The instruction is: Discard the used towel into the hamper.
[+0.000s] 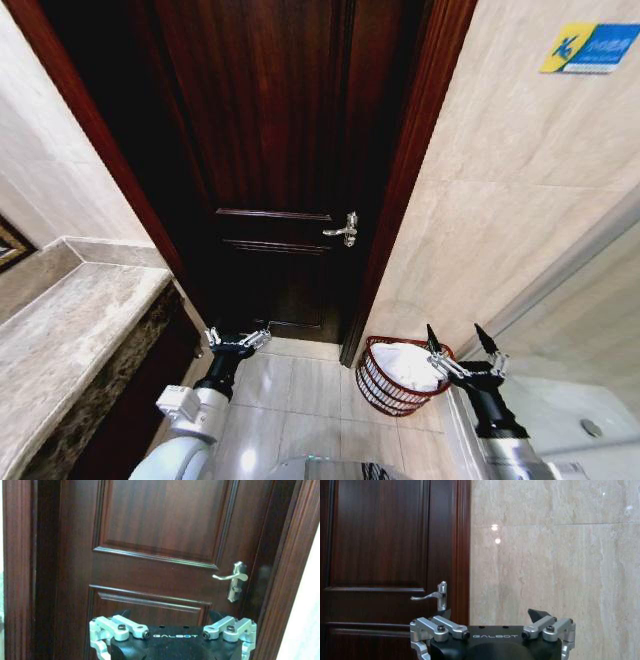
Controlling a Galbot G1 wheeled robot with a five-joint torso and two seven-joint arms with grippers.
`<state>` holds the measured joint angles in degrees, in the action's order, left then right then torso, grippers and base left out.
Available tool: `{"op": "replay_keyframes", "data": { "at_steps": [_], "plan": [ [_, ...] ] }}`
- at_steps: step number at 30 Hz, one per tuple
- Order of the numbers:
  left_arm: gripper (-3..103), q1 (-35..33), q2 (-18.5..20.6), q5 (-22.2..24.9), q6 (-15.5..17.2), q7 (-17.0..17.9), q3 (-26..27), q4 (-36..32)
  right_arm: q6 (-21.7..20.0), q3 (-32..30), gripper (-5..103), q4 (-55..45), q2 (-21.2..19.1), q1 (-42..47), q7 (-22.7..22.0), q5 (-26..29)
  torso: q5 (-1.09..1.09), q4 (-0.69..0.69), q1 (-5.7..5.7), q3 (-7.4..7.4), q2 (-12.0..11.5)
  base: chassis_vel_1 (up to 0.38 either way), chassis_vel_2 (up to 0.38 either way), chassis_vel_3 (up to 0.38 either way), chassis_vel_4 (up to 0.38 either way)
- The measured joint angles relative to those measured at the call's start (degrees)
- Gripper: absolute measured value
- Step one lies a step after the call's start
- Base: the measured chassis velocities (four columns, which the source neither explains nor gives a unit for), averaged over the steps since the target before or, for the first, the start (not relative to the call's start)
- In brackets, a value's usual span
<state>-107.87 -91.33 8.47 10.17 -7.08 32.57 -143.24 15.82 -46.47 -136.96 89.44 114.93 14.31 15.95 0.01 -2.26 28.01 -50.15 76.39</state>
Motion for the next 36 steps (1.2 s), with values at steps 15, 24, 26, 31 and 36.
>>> {"op": "replay_keyframes", "data": {
  "at_steps": [15, 24, 26, 31, 36],
  "plan": [
    [100, 0.0, 0.0, 0.0, 0.0, 0.0, 0.0, 0.0, 0.0, 0.0, 100, 0.0, 0.0, 0.0, 0.0, 0.0, -0.01, 0.01, -0.09, 0.05, 0.0, -0.076, -0.09, 0.072, 0.087],
    [100, 0.0, 0.0, 0.0, 0.0, 0.0, 0.0, 0.0, 0.0, 0.0, 100, 0.0, 0.0, 0.0, 0.0, 0.0, 0.01, 0.0, -0.07, 0.05, 0.0, 0.012, 0.032, -0.01, -0.031],
    [100, 0.0, 0.0, 0.0, 0.0, 0.0, 0.0, 0.0, 0.0, 0.0, 100, 0.0, 0.0, 0.0, 0.0, 0.0, -0.01, 0.0, -0.07, 0.06, 0.0, 0.0, 0.0, 0.0, 0.0],
    [100, 0.0, 0.0, 0.0, 0.0, 0.0, 0.0, 0.0, 0.0, 0.0, 100, 0.0, 0.0, 0.0, 0.0, 0.0, -0.01, 0.01, -0.08, 0.06, 0.0, -0.029, -0.034, -0.018, -0.011],
    [100, 0.0, 0.0, 0.0, 0.0, 0.0, 0.0, 0.0, 0.0, 0.0, 100, 0.0, 0.0, 0.0, 0.0, 0.0, -0.01, 0.0, -0.08, 0.07, -0.1, -0.031, -0.027, -0.016, -0.018]
  ]
}}
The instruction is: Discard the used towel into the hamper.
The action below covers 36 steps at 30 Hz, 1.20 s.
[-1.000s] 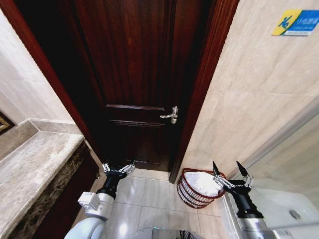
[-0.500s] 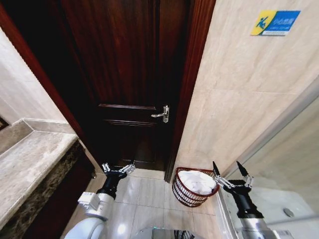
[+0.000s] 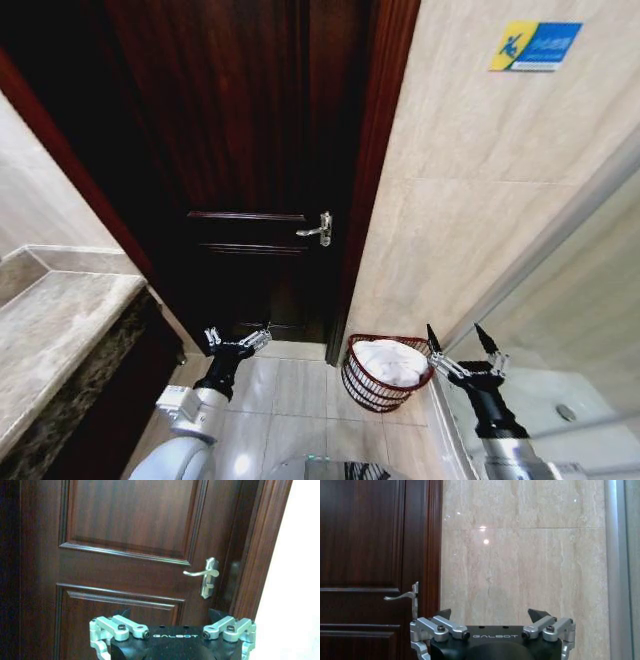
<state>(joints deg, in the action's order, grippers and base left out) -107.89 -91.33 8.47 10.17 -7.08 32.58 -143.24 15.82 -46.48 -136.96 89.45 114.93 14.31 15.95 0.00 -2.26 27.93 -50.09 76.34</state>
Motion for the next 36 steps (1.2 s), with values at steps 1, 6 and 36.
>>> {"op": "replay_keyframes", "data": {
  "at_steps": [1, 6, 36],
  "plan": [
    [100, 0.0, 0.0, 0.0, 0.0, 0.0, 0.0, 0.0, 0.0, 0.0, 100, 0.0, 0.0, 0.0, 0.0, 0.0, 0.0, 0.0, 0.0, 0.0, 0.0, 0.0, 0.0, 0.0, 0.0],
    [100, 0.0, 0.0, 0.0, 0.0, 0.0, 0.0, 0.0, 0.0, 0.0, 100, 0.0, 0.0, 0.0, 0.0, 0.0, 0.01, 0.0, 0.0, 0.0, 0.0, 0.0, 0.0, 0.0, 0.0],
    [100, 0.0, 0.0, 0.0, 0.0, 0.0, 0.0, 0.0, 0.0, 0.0, 100, 0.0, 0.0, 0.0, 0.0, 0.0, 0.0, 0.0, -0.01, 0.01, 0.0, -0.028, -0.033, 0.039, 0.042]
  ]
}}
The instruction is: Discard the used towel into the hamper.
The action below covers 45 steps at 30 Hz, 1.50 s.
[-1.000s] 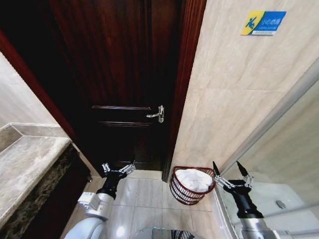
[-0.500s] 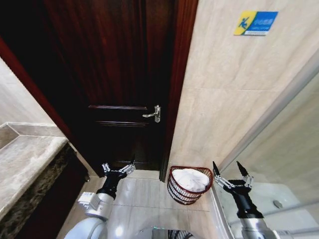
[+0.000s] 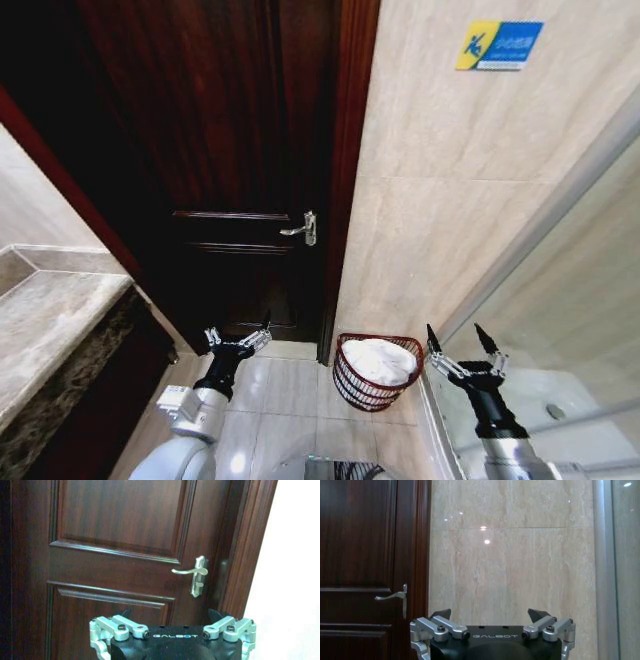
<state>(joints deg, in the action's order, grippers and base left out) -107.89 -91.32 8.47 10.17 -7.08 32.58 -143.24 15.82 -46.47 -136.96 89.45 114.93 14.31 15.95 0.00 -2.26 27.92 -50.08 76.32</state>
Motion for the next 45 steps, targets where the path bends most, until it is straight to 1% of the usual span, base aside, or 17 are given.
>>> {"op": "replay_keyframes", "data": {
  "at_steps": [17, 23, 28, 34, 37, 45],
  "plan": [
    [100, 0.0, 0.0, 0.0, 0.0, 0.0, 0.0, 0.0, 0.0, 0.0, 100, 0.0, 0.0, 0.0, 0.0, 0.0, 0.0, 0.0, 0.01, -0.01, 0.0, 0.006, -0.007, -0.006, 0.005],
    [100, 0.0, 0.0, 0.0, 0.0, 0.0, 0.0, 0.0, 0.0, 0.0, 100, 0.0, 0.0, 0.0, 0.0, 0.0, 0.0, -0.01, 0.0, 0.0, 0.0, 0.133, -0.121, -0.126, 0.128],
    [100, 0.0, 0.0, 0.0, 0.0, 0.0, 0.0, 0.0, 0.0, 0.0, 100, 0.0, 0.0, 0.0, 0.0, 0.0, 0.0, 0.01, -0.07, 0.04, 0.0, 0.106, -0.159, -0.13, 0.122],
    [100, 0.0, 0.0, 0.0, 0.0, 0.0, 0.0, 0.0, 0.0, 0.0, 100, 0.0, 0.0, 0.0, 0.0, 0.0, 0.0, -0.01, 0.0, 0.0, 0.0, 0.024, 0.001, -0.026, 0.022],
    [100, 0.0, 0.0, 0.0, 0.0, 0.0, 0.0, 0.0, 0.0, 0.0, 100, 0.0, 0.0, 0.0, 0.0, 0.0, 0.01, 0.01, 0.05, -0.02, 0.0, -0.007, 0.019, 0.002, -0.014],
    [100, 0.0, 0.0, 0.0, 0.0, 0.0, 0.0, 0.0, 0.0, 0.0, 100, 0.0, 0.0, 0.0, 0.0, 0.0, -0.01, -0.01, -0.01, 0.0, 0.0, 0.053, -0.052, -0.049, 0.061]
  ]
}}
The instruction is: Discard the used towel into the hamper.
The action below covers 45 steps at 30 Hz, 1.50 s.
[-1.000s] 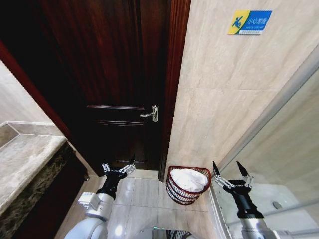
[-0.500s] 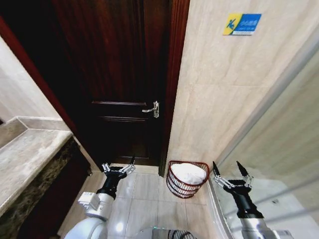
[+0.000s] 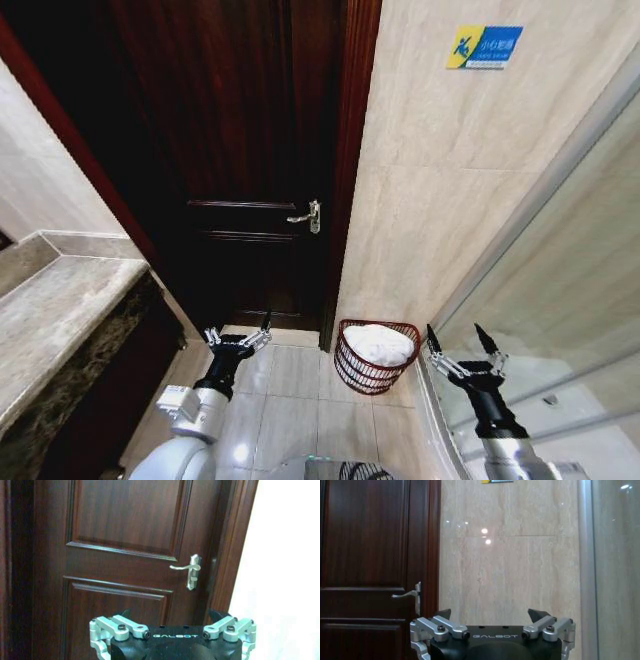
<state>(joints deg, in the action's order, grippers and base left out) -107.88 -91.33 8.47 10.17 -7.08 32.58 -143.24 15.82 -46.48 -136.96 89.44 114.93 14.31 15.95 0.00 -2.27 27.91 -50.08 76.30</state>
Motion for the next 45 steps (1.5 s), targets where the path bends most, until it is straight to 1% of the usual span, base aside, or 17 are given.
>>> {"op": "replay_keyframes", "data": {
  "at_steps": [3, 7, 17, 27, 29, 30, 31, 33, 35, 36, 41, 45],
  "plan": [
    [100, 0.0, 0.0, 0.0, 0.0, 0.0, 0.0, 0.0, 0.0, 0.0, 100, 0.0, 0.0, 0.0, 0.0, 0.0, 0.0, 0.03, -0.06, 0.03, 0.0, 0.097, -0.12, -0.095, 0.116],
    [100, 0.0, 0.0, 0.0, 0.0, 0.0, 0.0, 0.0, 0.0, 0.0, 100, 0.0, 0.0, 0.0, 0.0, 0.0, 0.01, 0.0, -0.04, 0.02, 0.0, 0.05, -0.059, -0.019, 0.042],
    [100, 0.0, 0.0, 0.0, 0.0, 0.0, 0.0, 0.0, 0.0, 0.0, 100, 0.0, 0.0, 0.0, 0.0, 0.0, 0.01, 0.01, 0.05, -0.02, 0.0, 0.008, -0.011, -0.007, 0.01],
    [100, 0.0, 0.0, 0.0, 0.0, 0.0, 0.0, 0.0, 0.0, 0.0, 100, 0.0, 0.0, 0.0, 0.0, 0.0, -0.01, 0.01, -0.02, 0.02, 0.0, 0.166, -0.174, -0.17, 0.176],
    [100, 0.0, 0.0, 0.0, 0.0, 0.0, 0.0, 0.0, 0.0, 0.0, 100, 0.0, 0.0, 0.0, 0.0, 0.0, 0.05, 0.01, -0.03, 0.02, 0.0, 0.194, -0.206, -0.192, 0.206],
    [100, 0.0, 0.0, 0.0, 0.0, 0.0, 0.0, 0.0, 0.0, 0.0, 100, 0.0, 0.0, 0.0, 0.0, 0.0, 0.05, 0.01, -0.03, 0.02, 0.0, 0.194, -0.197, -0.182, 0.218],
    [100, 0.0, 0.0, 0.0, 0.0, 0.0, 0.0, 0.0, 0.0, 0.0, 100, 0.0, 0.0, 0.0, 0.0, 0.0, -0.01, 0.0, -0.03, 0.02, 0.0, 0.2, -0.197, -0.197, 0.162],
    [100, 0.0, 0.0, 0.0, 0.0, 0.0, 0.0, 0.0, 0.0, 0.0, 100, 0.0, 0.0, 0.0, 0.0, 0.0, -0.02, 0.0, -0.02, 0.01, 0.0, 0.164, -0.174, -0.197, 0.169],
    [100, 0.0, 0.0, 0.0, 0.0, 0.0, 0.0, 0.0, 0.0, 0.0, 100, 0.0, 0.0, 0.0, 0.0, 0.0, 0.03, 0.02, -0.01, 0.01, 0.0, 0.145, -0.195, -0.165, 0.161],
    [100, 0.0, 0.0, 0.0, 0.0, 0.0, 0.0, 0.0, 0.0, 0.0, 100, 0.0, 0.0, 0.0, 0.0, 0.0, -0.01, 0.01, -0.01, 0.01, 0.0, 0.161, -0.144, -0.155, 0.142],
    [100, 0.0, 0.0, 0.0, 0.0, 0.0, 0.0, 0.0, 0.0, 0.0, 100, 0.0, 0.0, 0.0, 0.0, 0.0, 0.01, 0.0, 0.0, 0.0, 0.0, 0.156, -0.142, -0.149, 0.149],
    [100, 0.0, 0.0, 0.0, 0.0, 0.0, 0.0, 0.0, 0.0, 0.0, 100, 0.0, 0.0, 0.0, 0.0, 0.0, 0.01, 0.01, 0.01, 0.0, 0.0, 0.149, -0.148, -0.147, 0.151]
  ]
}}
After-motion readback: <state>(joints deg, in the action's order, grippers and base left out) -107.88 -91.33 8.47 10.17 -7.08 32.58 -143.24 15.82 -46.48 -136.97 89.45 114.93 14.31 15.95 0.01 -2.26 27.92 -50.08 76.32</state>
